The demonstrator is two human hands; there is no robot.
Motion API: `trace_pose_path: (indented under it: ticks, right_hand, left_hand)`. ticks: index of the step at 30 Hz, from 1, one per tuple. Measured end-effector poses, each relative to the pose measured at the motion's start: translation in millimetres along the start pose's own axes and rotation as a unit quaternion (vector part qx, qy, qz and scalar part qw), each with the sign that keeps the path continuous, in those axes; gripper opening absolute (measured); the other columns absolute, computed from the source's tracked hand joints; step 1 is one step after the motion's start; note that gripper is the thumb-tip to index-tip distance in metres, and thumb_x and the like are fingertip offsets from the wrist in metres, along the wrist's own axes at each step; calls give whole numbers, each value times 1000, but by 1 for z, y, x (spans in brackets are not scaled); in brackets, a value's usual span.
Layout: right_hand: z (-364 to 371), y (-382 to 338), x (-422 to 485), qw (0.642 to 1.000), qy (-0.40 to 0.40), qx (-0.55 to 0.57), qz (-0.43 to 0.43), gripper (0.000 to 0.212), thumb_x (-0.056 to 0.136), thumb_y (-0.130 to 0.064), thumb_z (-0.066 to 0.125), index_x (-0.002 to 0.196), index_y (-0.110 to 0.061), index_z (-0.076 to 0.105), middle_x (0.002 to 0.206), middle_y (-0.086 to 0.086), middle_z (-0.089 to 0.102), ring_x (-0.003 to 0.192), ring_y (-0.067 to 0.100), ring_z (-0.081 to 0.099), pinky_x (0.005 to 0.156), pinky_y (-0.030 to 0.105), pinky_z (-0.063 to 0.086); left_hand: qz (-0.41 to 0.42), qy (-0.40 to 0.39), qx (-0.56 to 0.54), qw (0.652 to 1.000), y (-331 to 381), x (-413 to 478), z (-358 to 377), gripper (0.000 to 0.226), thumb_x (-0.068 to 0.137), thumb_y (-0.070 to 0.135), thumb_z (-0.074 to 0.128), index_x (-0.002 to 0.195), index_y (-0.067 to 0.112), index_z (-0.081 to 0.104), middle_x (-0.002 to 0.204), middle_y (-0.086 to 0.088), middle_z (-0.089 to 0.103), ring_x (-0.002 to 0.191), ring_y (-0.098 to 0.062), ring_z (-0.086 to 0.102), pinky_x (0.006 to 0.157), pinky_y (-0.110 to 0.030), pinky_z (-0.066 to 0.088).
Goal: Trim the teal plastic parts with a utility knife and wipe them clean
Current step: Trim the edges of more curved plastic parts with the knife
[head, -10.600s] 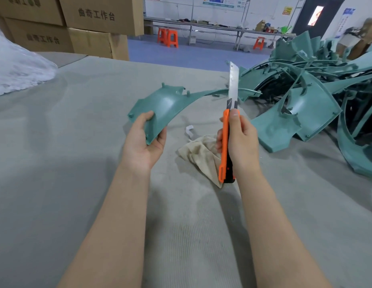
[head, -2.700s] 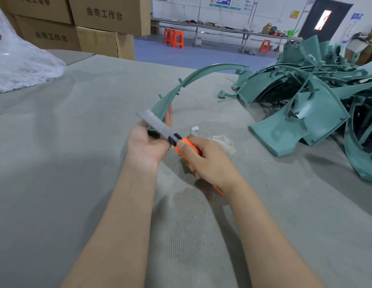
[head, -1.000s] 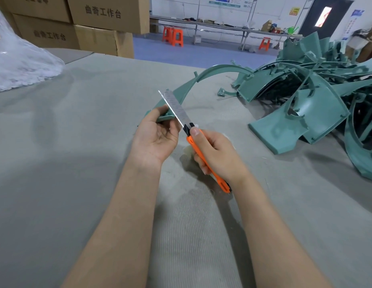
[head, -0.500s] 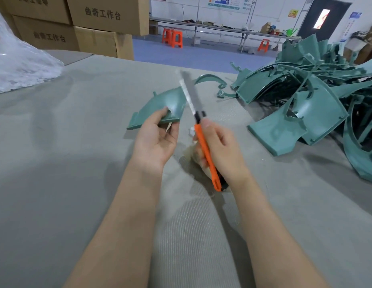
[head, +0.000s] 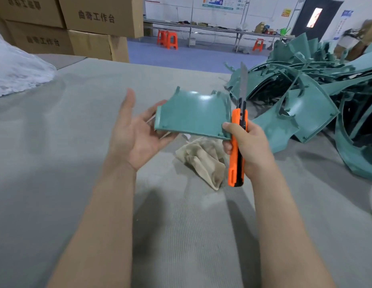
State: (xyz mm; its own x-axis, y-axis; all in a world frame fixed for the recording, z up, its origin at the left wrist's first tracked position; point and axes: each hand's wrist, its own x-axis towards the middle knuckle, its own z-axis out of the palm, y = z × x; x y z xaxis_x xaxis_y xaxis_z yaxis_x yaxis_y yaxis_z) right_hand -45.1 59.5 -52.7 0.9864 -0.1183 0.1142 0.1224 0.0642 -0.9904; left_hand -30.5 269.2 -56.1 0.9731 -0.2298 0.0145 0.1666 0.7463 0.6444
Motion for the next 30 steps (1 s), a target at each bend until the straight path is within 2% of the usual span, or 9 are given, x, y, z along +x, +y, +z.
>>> trace_pose_path:
  ticks: [3,6,8,12,18,22,24,27,30]
  right_hand:
    - [-2,-1,-2,997,-61,-41,-1,25,90,-7,60,75,-18,44,56,-5,48,39,12,43,41,21,38]
    - [1,1,-3,996,-64,-57,-8,12,91,-12,63,85,-15,53,64,-2,53,41,11,46,43,21,41]
    - [1,2,-2,998,-38,-41,-15,11,93,-23,63,87,-16,57,63,-4,58,43,11,47,43,22,42]
    - [-3,5,3,999,42,-27,16,39,95,-50,54,97,-13,65,71,-2,67,45,11,50,45,22,43]
    - [-3,7,4,999,44,-13,13,21,84,-35,69,83,-15,70,85,1,75,46,11,51,48,25,44]
    - [0,8,2,999,23,-16,18,19,85,-32,71,80,-14,73,51,4,56,40,13,47,42,21,42]
    - [2,8,3,999,18,-31,8,18,88,-26,69,73,-15,72,46,3,52,40,12,46,41,22,42]
    - [4,9,4,998,21,-59,0,22,89,-21,67,68,-14,69,49,5,54,40,11,46,42,22,42]
    - [4,11,5,995,23,-94,-10,26,90,-18,65,65,-12,65,62,12,60,40,10,45,42,22,41]
  left_hand:
    - [-68,-2,108,992,-6,-1,-3,51,77,46,56,109,8,69,105,-9,73,91,-21,72,72,-33,59]
    - [-97,57,159,981,-14,0,1,22,86,25,60,97,8,69,85,-8,75,71,-18,73,56,-30,58]
    - [-64,93,156,981,-15,4,1,14,93,17,57,97,8,67,81,-6,75,67,-18,73,52,-28,57]
    - [4,121,92,988,-13,9,-5,21,94,17,57,113,10,64,93,-7,75,78,-19,73,57,-29,57]
    - [7,115,96,989,-14,9,-7,26,94,17,58,118,10,63,100,-7,74,84,-21,73,60,-31,58]
    - [9,114,101,988,-14,8,-5,27,94,17,57,121,11,62,103,-7,74,85,-20,73,60,-30,58]
    - [14,117,116,986,-14,8,-4,26,94,16,58,119,11,63,104,-7,74,87,-21,73,62,-31,58]
    - [23,124,136,983,-14,8,-4,21,94,16,59,114,12,65,102,-7,74,85,-21,73,62,-32,59]
    - [33,125,148,981,-14,8,-3,13,94,15,59,104,14,66,97,-6,75,83,-20,73,65,-34,60]
